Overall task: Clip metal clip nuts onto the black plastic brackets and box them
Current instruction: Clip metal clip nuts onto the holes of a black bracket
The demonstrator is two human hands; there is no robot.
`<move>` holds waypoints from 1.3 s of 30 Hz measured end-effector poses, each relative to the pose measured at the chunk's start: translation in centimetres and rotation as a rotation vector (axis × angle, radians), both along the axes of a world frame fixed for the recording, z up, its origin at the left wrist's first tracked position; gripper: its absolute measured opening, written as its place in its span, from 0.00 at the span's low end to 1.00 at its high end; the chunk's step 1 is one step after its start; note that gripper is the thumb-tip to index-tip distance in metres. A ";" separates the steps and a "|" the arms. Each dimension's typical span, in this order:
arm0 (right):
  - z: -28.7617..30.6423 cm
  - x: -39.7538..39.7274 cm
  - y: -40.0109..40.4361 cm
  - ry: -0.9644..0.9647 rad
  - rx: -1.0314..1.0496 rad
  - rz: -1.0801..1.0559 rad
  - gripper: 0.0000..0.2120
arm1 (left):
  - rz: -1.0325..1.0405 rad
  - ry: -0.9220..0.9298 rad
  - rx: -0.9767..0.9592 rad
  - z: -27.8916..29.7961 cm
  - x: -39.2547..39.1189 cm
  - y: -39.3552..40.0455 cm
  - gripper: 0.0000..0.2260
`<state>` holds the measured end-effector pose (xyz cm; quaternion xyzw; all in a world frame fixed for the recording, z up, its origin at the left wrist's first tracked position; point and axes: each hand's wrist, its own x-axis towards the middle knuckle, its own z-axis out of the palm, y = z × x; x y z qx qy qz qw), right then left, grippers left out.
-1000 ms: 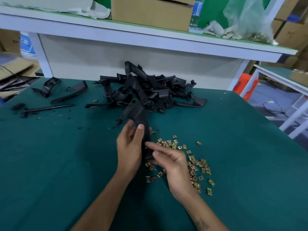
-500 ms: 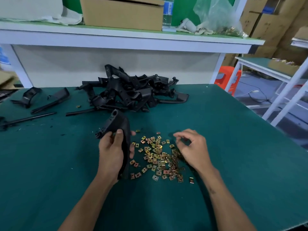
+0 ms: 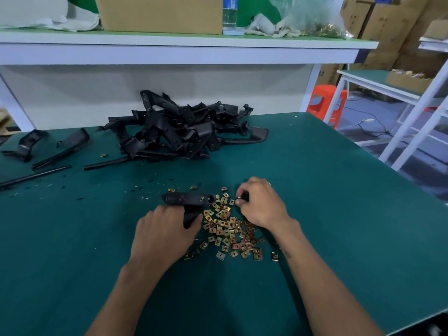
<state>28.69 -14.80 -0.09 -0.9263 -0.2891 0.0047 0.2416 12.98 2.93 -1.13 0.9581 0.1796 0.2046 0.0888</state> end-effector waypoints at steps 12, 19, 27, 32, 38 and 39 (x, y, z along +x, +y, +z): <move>0.4 -2.4 0.4 0.143 0.758 0.032 0.09 | 0.069 0.052 0.103 -0.7 0.1 -3.0 0.18; 0.5 -4.9 2.6 0.458 0.969 0.128 0.15 | -0.009 0.016 0.077 -0.9 -0.1 -2.8 0.15; 0.7 -4.5 1.7 0.601 1.090 0.076 0.14 | -0.016 -0.009 0.056 -1.0 -0.1 -2.7 0.16; 0.5 -4.4 1.6 0.623 1.012 0.108 0.15 | -0.010 -0.019 0.024 -1.1 -0.2 -2.6 0.17; 0.4 -4.3 1.6 0.524 0.975 0.132 0.15 | -0.033 -0.042 0.016 -1.1 -0.2 -2.7 0.16; 0.3 -4.3 1.6 0.519 0.982 0.136 0.15 | -0.033 -0.043 0.019 -1.2 -0.2 -2.7 0.16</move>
